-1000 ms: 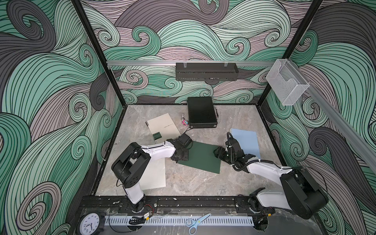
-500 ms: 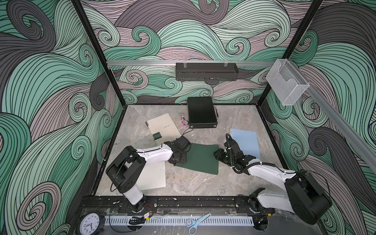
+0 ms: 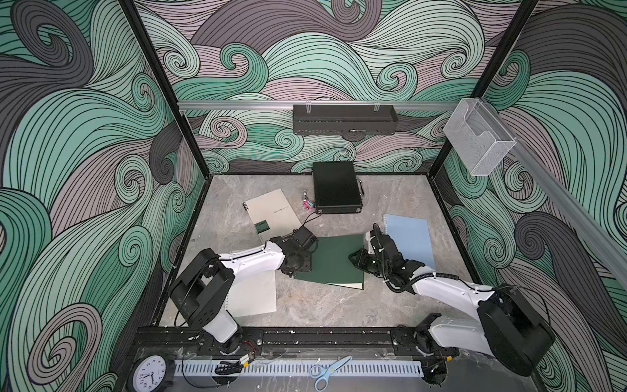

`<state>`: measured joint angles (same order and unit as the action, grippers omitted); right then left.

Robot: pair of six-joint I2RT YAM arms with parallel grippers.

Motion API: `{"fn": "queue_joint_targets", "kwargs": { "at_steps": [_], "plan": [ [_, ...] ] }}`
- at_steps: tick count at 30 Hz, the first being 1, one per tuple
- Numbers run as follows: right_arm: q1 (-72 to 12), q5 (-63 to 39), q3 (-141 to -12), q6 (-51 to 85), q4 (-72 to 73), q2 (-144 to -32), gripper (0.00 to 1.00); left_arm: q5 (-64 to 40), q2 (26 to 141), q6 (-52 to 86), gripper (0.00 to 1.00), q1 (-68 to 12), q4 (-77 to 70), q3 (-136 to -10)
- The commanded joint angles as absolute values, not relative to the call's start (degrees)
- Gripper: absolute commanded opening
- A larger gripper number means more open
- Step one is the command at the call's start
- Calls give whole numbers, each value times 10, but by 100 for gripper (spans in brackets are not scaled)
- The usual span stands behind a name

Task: Tear off pages from different notebooks
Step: Open the notebook at the center of the board.

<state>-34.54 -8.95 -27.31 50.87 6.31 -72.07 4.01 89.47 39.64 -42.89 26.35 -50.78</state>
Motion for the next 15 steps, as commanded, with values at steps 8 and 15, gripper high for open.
{"fn": "queue_joint_targets", "kwargs": {
  "at_steps": [8, 15],
  "plan": [
    [-348, -106, -301, 499, 51, -681, 25, 92, 778, 391, 62, -434, 368, -538],
    [-348, -131, -321, 506, 66, -666, 34, 43, 702, 356, 64, -452, 386, -589]
  ]
}}
